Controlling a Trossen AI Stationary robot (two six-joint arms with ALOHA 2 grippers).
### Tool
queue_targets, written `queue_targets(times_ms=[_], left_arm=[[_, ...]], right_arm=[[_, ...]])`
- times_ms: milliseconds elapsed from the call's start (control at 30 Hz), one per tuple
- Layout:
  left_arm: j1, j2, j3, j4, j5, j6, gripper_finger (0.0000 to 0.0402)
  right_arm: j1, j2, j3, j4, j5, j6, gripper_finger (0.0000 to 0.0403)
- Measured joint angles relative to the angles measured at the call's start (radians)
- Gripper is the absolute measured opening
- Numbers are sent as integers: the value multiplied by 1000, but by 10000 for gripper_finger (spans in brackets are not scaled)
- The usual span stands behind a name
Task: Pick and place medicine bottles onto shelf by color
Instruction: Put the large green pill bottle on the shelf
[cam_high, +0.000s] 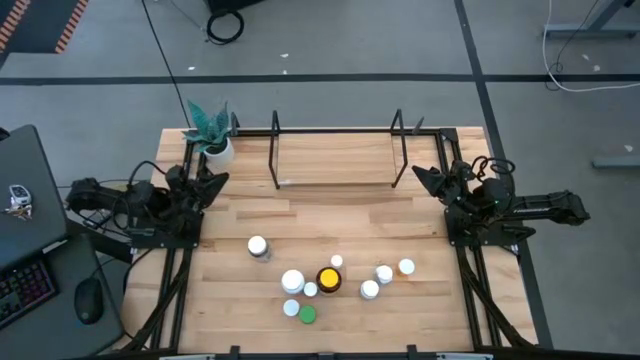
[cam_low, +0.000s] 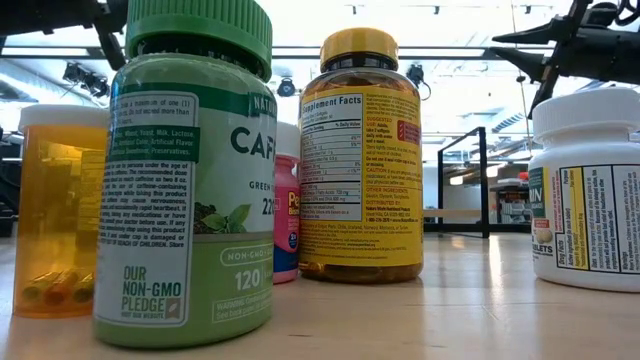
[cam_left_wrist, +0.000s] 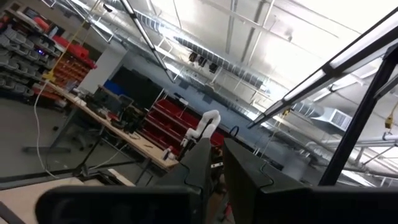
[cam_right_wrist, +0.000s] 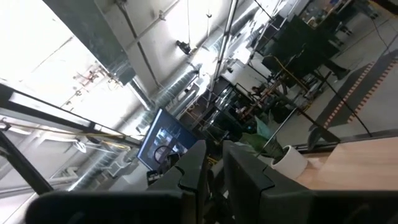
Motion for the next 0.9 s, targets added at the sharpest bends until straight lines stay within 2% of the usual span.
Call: queue_targets(times_ms=[133, 367, 600, 900], left_arm=[[0, 30, 12, 10, 0, 1, 48], [0, 125, 114, -53, 17, 54, 48], [0, 203, 223, -204, 29, 61, 48], [0, 269, 312, -273, 43, 49, 48]], right_arm=[[0, 0, 0, 28, 0, 5, 61], [0, 0, 0, 34, 0, 10, 61], [0, 0, 0, 34, 0, 11, 61], [0, 0, 0, 35, 6, 115, 61]])
